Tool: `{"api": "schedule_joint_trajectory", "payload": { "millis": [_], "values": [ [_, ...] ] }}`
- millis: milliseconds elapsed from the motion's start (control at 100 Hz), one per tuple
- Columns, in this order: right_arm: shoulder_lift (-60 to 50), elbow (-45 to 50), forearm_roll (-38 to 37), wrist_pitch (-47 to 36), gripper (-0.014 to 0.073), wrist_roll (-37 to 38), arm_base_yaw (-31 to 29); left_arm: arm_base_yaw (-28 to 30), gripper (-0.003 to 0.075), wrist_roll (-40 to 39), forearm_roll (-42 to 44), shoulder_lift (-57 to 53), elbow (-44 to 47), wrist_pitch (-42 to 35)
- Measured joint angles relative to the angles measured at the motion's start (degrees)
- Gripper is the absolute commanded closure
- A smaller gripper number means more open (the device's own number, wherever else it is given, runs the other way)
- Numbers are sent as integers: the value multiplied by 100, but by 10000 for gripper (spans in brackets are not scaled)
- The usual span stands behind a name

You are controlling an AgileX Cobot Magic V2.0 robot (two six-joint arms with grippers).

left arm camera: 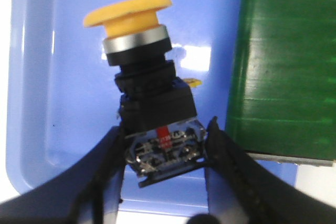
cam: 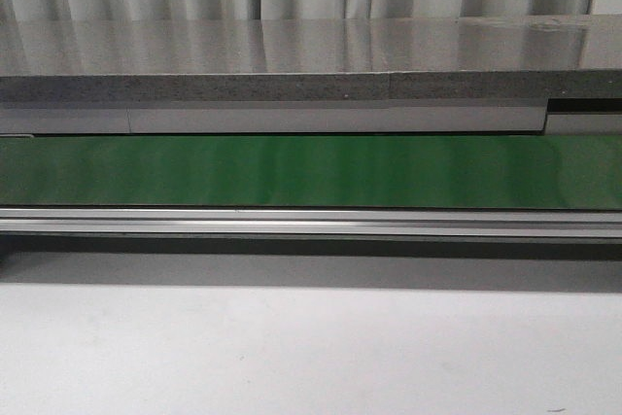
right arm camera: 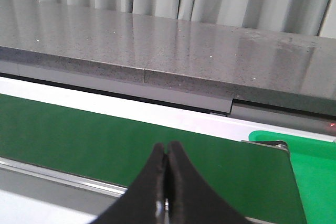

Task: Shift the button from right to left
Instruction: 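Carry the button with the left gripper over the blue tray and lower it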

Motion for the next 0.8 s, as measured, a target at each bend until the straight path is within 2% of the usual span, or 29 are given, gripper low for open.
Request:
{"api": "schedule_joint_trajectory", "payload": {
  "millis": [140, 560, 660, 800],
  "values": [
    [0, 0, 0, 0, 660, 0, 0, 14, 570, 310, 158, 310, 160, -178],
    [0, 0, 0, 0, 660, 0, 0, 14, 558, 599, 415, 1368, 184, -1142],
    [0, 0, 0, 0, 660, 0, 0, 14, 467, 751, 415, 1463, 184, -1149],
    [0, 0, 0, 0, 660, 0, 0, 14, 237, 832, 415, 1471, 184, -1139]
  ]
}}
